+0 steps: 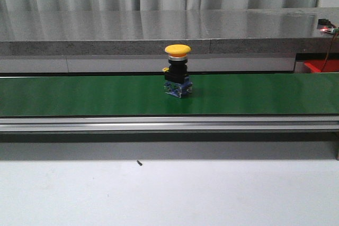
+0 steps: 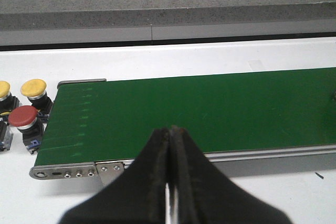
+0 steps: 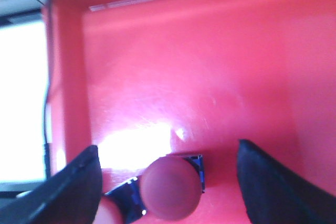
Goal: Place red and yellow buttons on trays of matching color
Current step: 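Grasp the yellow button on the belt with the right gripper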
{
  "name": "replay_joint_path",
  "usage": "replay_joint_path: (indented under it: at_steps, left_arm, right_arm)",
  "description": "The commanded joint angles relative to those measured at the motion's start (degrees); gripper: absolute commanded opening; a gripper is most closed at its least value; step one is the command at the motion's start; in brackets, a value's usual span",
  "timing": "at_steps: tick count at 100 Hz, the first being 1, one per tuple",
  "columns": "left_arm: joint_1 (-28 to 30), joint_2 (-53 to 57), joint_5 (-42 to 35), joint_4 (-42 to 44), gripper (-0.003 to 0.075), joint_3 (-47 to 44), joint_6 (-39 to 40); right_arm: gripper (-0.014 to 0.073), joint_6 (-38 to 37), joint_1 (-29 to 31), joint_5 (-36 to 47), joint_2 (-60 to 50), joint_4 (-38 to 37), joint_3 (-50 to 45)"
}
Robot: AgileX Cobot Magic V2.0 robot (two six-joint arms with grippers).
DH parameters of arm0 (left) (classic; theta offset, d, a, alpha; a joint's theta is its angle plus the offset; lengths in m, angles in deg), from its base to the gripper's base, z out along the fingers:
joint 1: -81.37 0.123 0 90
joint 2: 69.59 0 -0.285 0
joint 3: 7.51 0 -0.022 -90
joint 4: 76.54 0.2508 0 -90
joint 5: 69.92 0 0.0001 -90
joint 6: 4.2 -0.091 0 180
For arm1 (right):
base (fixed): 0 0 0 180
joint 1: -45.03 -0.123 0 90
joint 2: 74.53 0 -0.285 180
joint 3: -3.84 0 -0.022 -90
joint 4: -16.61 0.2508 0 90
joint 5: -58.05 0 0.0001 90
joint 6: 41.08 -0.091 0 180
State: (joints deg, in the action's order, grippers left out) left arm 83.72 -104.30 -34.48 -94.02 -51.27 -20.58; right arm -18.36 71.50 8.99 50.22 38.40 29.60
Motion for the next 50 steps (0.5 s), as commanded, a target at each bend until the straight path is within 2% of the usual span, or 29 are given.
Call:
replay_joint_path:
  at_steps: [1, 16, 31, 50]
  left_arm:
    - [-0.44, -0.14, -3.57, -1.13, -0.0020, 1.40, 0.14]
    - [-0.44, -0.14, -3.57, -1.13, -0.0020, 1.40, 0.14]
    - [-0.44, -0.14, -3.57, -1.13, -0.0020, 1.40, 0.14]
    - [-0.44, -0.14, -3.57, -1.13, -0.0020, 1.40, 0.14]
  right_arm:
    - [0.0541, 2.97, -0.18, -0.77, -6.43, 1.97, 2.13]
    - [0.0541, 10.00, -1.31, -6.57, -11.50, 7.32, 1.95]
    - [0.0541, 11.34, -3.30, -14.14, -16.18, 8.83, 1.68]
    - [0.0541, 13.99, -7.51, -15.16, -23.07, 8.83, -5.48]
